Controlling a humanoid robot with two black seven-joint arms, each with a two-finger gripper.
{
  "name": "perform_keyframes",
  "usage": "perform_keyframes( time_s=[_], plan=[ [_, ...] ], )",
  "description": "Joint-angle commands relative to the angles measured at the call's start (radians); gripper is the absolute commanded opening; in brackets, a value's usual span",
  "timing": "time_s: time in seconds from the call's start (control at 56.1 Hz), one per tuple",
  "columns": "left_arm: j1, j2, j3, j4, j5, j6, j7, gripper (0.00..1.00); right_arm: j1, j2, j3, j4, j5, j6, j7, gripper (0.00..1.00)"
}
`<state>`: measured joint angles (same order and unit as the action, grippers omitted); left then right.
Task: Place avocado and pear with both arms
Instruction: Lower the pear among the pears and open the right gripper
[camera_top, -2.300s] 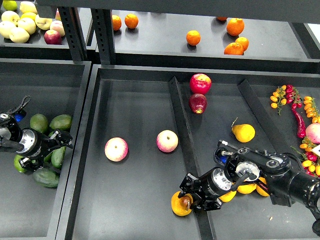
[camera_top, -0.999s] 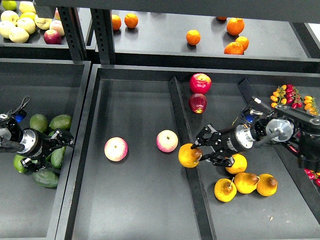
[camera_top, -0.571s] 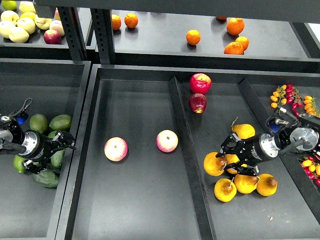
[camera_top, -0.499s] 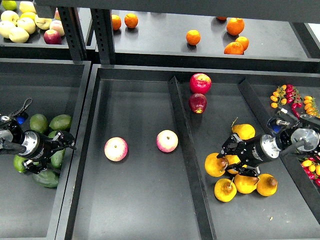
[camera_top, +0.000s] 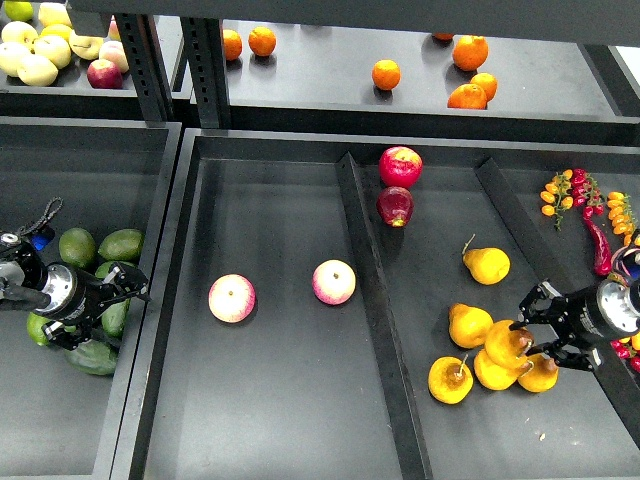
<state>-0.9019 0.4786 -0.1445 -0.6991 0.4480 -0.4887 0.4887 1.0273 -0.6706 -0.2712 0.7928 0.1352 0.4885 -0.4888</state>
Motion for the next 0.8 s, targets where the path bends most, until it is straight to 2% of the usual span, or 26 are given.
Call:
perform_keyframes(
  time_s=[0.0, 0.303, 0.785],
  plan=[
    [0.001, 0.0, 0.0, 0.0, 0.0, 0.0, 0.0, 1.0, -0.021, 0.006, -0.005, 0.005, 0.007, 0.0, 0.0, 0.05],
    [0.003, 0.002, 0.0, -0.002, 0.0, 0.0, 0.0, 1.0, -0.036, 0.036, -0.005, 0.005, 0.007, 0.0, 0.0, 0.05],
    [0.001, -0.005, 0.0, 0.001, 0.0, 0.0, 0.0, 1.0, 0.039, 0.054, 0.015, -0.026, 0.064, 0.0, 0.0, 0.05]
  ],
)
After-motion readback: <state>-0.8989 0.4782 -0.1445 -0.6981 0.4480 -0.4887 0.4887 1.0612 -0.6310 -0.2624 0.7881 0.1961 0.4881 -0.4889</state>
